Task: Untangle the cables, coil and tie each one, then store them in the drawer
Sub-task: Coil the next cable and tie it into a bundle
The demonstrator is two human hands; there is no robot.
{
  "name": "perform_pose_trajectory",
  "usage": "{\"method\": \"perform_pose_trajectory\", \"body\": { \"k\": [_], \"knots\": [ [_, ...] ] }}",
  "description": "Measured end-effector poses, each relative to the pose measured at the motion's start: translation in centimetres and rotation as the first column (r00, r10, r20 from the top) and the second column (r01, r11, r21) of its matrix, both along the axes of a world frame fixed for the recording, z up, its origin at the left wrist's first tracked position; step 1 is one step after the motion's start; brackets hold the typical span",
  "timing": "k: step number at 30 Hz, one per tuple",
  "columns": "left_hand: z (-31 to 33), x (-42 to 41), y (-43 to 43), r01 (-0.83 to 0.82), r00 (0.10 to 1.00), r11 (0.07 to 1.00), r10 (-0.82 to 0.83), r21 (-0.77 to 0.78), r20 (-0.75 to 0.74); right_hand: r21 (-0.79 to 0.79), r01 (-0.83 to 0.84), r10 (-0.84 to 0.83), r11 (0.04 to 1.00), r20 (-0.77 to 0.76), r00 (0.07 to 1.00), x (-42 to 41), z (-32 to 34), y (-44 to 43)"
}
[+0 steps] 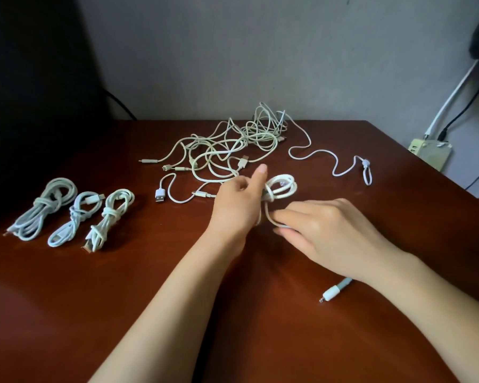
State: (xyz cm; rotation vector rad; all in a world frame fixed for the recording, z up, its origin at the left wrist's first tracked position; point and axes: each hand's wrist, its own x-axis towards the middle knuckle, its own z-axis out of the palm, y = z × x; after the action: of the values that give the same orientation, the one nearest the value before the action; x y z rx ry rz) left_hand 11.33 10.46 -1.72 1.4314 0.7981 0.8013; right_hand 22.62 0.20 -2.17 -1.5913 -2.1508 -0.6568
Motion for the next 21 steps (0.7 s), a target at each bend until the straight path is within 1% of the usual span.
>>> {"method": "perform_pose_trajectory", "body": {
  "k": [1, 2, 5, 8, 10, 13, 15, 18, 21],
  "knots": [
    [-0.2, 0.0, 0.1, -0.021, 0.998, 0.994, 0.027, 0.106, -0.061, 0.023, -0.02, 0.02, 1.0, 0.0, 1.0, 0.1, 0.2, -0.1],
    [-0.3, 0.0, 0.1, -0.029, 0.994, 0.983, 0.047, 0.18, -0.096, 0.047, -0.033, 0.033, 0.998, -0.001, 0.999, 0.2, 0.3, -0.2],
    [0.0, -0.1, -0.2, -0.01, 0.987, 0.951, 0.06, 0.309, -0.151, 0.124, -0.051, 0.052, 0.991, -0.002, 0.999, 0.4, 0.8, -0.4],
    [0.1, -0.2, -0.5, 0.057, 0.967, 0.875, 0.071, 0.481, -0.243, 0.199, -0.072, 0.074, 0.977, -0.005, 0.997, 0.9, 1.2, -0.5],
    [0.1, -0.3, -0.7, 0.132, 0.964, 0.829, 0.02, 0.543, -0.265, 0.225, -0.099, 0.109, 0.969, -0.034, 0.993, 1.3, 1.2, -0.4],
    [0.3, -0.6, -0.9, 0.238, 0.954, 0.775, -0.075, 0.585, -0.289, 0.253, -0.094, 0.129, 0.963, -0.125, 0.984, 1.7, 1.3, -0.3],
    [0.3, -0.6, -0.9, 0.286, 0.948, 0.763, -0.136, 0.58, -0.288, 0.255, -0.059, 0.117, 0.965, -0.222, 0.968, 2.1, 1.4, -0.3],
    [0.3, -0.4, -1.1, 0.348, 0.935, 0.762, -0.237, 0.546, -0.264, 0.202, -0.022, 0.099, 0.979, -0.377, 0.921, 2.7, 1.5, -0.4],
    [0.1, -0.2, -1.1, 0.394, 0.919, 0.796, -0.333, 0.46, -0.21, 0.172, -0.005, 0.09, 0.985, -0.494, 0.865, 3.0, 1.6, -0.3]
  ]
}}
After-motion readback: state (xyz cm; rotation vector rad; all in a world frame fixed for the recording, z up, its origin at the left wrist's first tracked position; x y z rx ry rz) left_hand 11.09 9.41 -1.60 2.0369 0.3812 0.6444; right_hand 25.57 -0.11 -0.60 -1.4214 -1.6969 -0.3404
